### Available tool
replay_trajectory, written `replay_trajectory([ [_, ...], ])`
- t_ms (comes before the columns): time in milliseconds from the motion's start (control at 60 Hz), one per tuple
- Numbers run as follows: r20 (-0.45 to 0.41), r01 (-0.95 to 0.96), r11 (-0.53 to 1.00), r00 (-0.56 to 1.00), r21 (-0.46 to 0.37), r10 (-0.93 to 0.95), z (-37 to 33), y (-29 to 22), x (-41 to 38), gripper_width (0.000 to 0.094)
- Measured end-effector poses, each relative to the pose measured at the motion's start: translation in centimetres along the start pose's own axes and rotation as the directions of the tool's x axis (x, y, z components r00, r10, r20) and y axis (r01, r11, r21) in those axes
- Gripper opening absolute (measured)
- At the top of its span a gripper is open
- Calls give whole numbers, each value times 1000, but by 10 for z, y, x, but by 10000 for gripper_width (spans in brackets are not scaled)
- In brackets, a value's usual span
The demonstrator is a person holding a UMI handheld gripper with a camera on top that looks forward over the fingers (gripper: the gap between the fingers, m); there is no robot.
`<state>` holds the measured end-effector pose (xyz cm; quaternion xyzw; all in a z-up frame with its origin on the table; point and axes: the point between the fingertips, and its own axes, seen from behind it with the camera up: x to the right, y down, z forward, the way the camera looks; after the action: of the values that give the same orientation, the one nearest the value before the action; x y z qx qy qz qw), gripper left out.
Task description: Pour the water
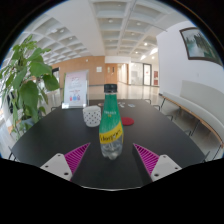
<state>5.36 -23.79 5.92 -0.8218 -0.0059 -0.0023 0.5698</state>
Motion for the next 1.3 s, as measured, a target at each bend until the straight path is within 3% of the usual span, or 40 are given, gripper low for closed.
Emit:
replay_trajectory([
  [233,-54,-2,995,999,103,7,67,-36,0,797],
  [267,-55,1,993,998,115,5,71,-39,0,745],
  [317,-67,7,991,998,133,2,75,-43,3,552],
  [517,-107,0,987,994,158,17,70,-48,14,432],
  [667,-232,72,988,972,140,-38,59,-66,69,411],
  [867,-533,406,912,785,56,-316,43,-159,177,412],
  [967,-647,642,766,577,-19,-499,43,-233,202,411],
  [1067,-694,845,521,304,-119,-652,54,-298,179,411],
  [1167,-680,958,189,-10,-217,-733,86,-340,129,413],
  [1300,-595,928,-238,-367,-286,-715,143,-335,48,414],
])
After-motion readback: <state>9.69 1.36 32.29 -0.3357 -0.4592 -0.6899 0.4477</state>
